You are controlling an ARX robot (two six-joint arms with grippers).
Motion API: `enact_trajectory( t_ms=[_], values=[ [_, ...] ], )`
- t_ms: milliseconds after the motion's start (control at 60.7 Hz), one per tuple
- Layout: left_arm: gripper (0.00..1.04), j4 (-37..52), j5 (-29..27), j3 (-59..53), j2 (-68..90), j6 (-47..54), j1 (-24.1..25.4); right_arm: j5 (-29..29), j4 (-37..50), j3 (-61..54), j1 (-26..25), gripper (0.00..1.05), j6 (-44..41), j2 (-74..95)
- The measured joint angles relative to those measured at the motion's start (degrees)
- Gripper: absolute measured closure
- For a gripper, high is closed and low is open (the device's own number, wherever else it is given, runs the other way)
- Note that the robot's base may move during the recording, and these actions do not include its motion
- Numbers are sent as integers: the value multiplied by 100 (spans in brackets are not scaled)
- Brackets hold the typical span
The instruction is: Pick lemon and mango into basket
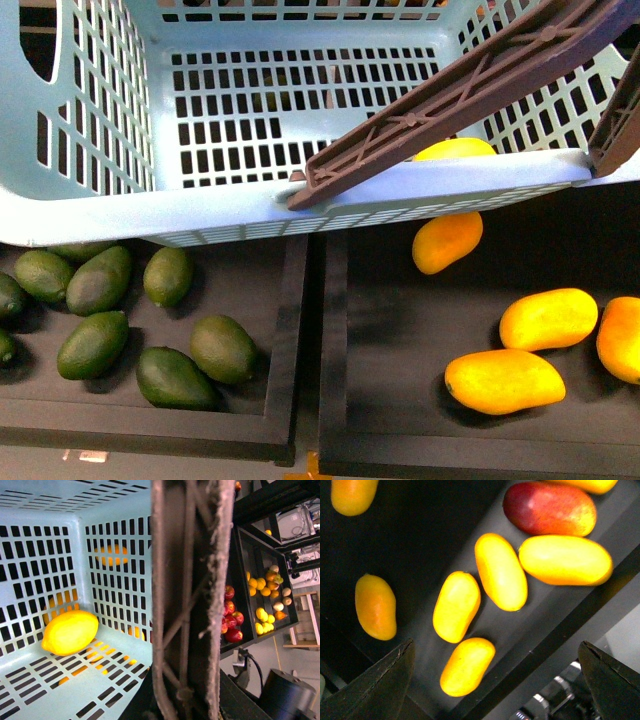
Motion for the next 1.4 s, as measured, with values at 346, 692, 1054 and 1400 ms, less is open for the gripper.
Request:
enact_trajectory(
  t_ms=[346,692,1054,1400],
  values=[
    [99,0,66,0,0,-11,-7,149,522,520,-7,9,614,2138],
    [99,0,50,0,0,-4,-7,247,614,949,-120,9,529,3102],
    [99,0,31,0,0,-2,-7,271,647,1482,-236,9,474,3770],
    [99,0,52,0,0,-4,-7,238,605,2059,-133,9,474,4288]
  ],
)
